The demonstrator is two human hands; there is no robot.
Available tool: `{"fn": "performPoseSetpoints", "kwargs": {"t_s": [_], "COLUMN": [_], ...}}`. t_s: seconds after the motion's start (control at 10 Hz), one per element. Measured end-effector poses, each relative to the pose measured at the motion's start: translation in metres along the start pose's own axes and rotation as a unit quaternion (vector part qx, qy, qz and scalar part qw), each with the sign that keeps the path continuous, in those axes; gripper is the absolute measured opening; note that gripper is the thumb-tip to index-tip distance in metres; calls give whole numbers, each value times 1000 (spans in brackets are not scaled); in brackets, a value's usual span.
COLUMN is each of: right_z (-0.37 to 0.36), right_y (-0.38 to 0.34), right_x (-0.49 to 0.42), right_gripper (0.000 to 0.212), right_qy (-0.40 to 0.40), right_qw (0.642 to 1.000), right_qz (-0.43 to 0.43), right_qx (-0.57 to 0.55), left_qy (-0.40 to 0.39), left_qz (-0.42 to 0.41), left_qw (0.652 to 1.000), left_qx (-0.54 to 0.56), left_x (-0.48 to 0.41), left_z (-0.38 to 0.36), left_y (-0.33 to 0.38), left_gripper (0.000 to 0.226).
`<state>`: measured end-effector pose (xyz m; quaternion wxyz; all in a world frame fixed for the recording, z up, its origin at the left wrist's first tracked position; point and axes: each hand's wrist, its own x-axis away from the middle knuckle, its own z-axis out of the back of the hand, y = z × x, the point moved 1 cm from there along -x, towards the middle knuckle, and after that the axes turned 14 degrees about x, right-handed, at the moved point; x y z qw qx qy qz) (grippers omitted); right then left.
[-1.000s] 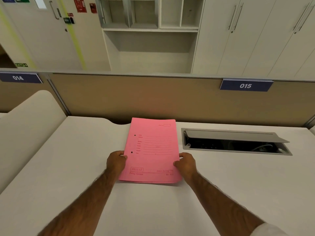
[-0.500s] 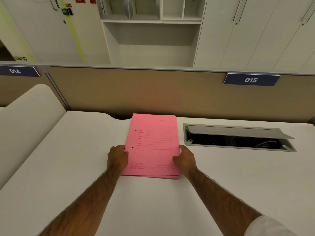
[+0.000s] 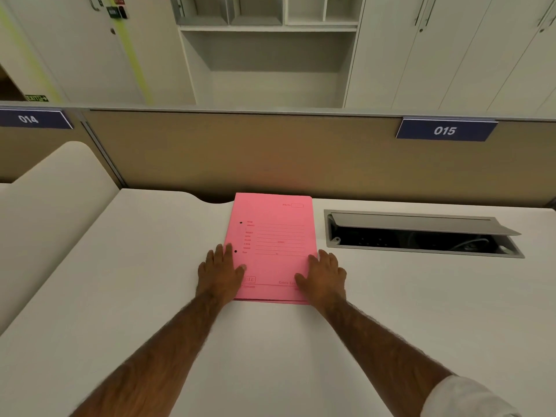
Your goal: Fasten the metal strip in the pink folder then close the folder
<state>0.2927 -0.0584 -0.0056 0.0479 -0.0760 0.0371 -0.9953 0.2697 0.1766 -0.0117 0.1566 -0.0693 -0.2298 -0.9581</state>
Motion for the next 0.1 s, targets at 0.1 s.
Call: {"fn": "performPoseSetpoints", "kwargs": {"t_s": [0.1], "right_z": [-13], "right_y": [6], "right_x": [7], "right_gripper": [67], "right_qy": [-13], "right_qw": [1000], "right_qz": [28], "right_qx": [0], "left_qy": [-24], "left_qz": [-2], "left_qw": [1000], "left_qx": [-9], "left_x": [10], "left_z": [-8], "left_y": [-3], "left_gripper": [78]}}
